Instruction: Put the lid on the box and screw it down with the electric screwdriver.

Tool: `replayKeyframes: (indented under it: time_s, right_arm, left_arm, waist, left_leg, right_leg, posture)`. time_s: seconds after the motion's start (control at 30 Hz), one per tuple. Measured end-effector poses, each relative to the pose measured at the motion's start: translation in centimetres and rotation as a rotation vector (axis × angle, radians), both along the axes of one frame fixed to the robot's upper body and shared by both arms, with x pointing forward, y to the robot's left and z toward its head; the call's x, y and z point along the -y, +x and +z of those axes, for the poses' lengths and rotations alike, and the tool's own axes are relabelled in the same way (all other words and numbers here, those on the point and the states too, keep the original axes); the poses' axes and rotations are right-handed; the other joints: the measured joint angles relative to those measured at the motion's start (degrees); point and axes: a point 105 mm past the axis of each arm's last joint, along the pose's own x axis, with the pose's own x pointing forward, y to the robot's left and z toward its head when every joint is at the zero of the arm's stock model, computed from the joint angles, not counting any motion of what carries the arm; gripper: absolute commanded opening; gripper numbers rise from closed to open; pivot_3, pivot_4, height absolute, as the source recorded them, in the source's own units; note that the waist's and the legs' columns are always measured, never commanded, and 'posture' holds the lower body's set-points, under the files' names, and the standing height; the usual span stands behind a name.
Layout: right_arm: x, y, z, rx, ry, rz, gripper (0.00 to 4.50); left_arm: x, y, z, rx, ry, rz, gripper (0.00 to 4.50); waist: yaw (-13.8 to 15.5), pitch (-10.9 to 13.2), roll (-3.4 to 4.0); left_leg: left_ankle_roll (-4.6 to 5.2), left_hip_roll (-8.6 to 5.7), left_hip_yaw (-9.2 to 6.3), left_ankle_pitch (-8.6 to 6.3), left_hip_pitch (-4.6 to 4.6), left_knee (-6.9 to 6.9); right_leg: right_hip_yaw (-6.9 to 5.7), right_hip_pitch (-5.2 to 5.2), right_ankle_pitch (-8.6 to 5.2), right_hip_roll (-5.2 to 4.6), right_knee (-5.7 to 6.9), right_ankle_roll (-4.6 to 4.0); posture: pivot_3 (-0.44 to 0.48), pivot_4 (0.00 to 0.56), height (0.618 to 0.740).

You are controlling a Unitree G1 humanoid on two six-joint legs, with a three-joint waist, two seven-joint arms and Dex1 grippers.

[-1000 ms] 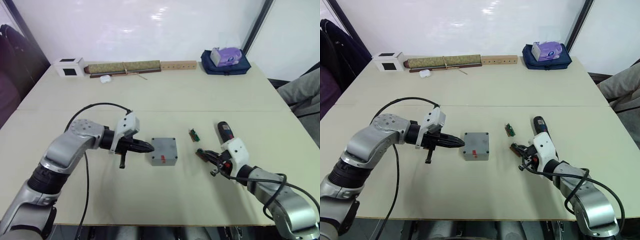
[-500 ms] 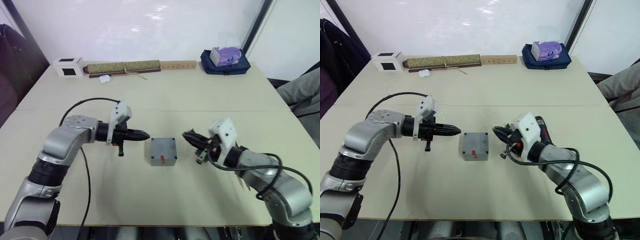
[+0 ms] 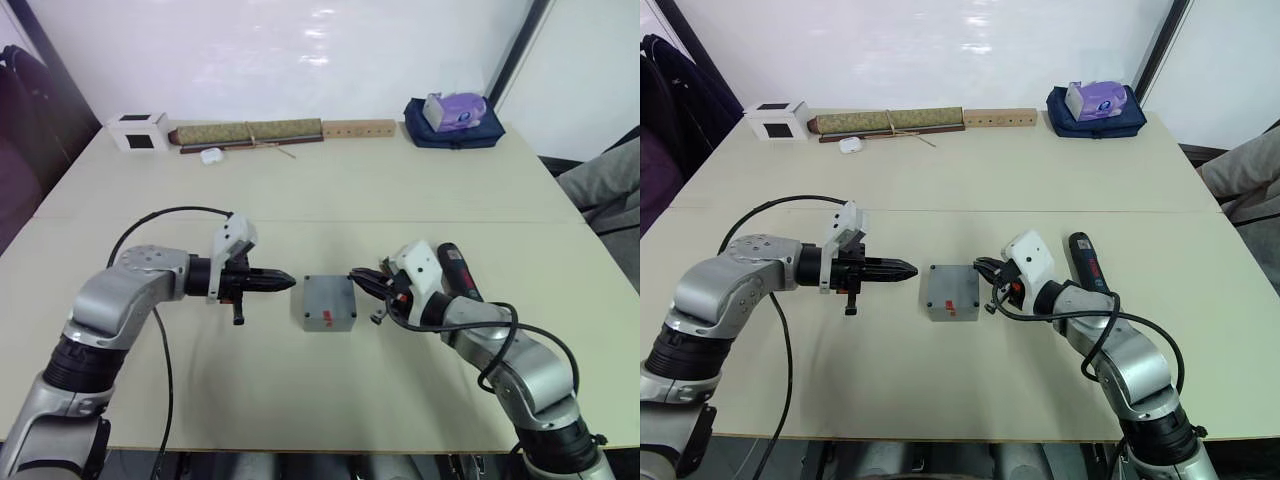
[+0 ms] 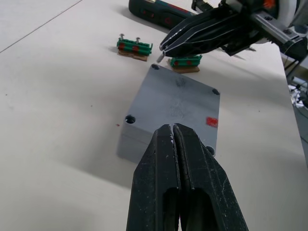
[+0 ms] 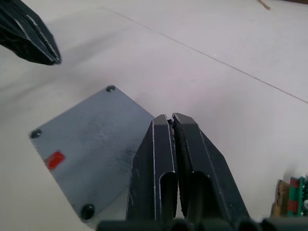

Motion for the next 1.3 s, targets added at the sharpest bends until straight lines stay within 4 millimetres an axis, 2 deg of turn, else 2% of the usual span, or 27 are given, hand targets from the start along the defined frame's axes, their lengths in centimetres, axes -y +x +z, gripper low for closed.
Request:
replayKeyframes:
  time_s: [0.63,0.87,1.3]
  right_arm:
    - [-0.5,0.1,0.0,0.009,0.014,0.013,0.07]
    - [-1.0,0.0,0.9,0.028,0.032,0.026,0.07]
    - [-0.9,-0.3,0.2,-0.001,0.030,0.020,0.07]
  left_arm:
    - [-0.2,0.0,-0.6,-0.007,0.026,0.015,0.00]
    - [-0.1,0.0,-0.9,-0.003,0.031,0.007,0.00]
    - [0.1,0.0,-1.0,-0.005,0.029,-0.001,0.00]
  waist:
    - [0.00,0.00,0.00]
    - [0.01,0.00,0.00]
    - [0.00,0.00,0.00]
  left_leg:
    - [0.00,0.00,0.00,0.00,0.00,0.00]
    - [0.00,0.00,0.00,0.00,0.00,0.00]
    - [0.00,0.00,0.00,0.00,0.00,0.00]
  right_leg:
    - [0.00,-0.01,0.00,0.01,0.01,0.00]
    - [0.00,-0.01,0.00,0.00,0.01,0.00]
    - [0.00,-0.01,0.00,0.01,0.02,0.00]
  posture:
    - [0.000,0.150,0.740]
    - [0.000,0.150,0.740]
    - [0.000,0.150,0.740]
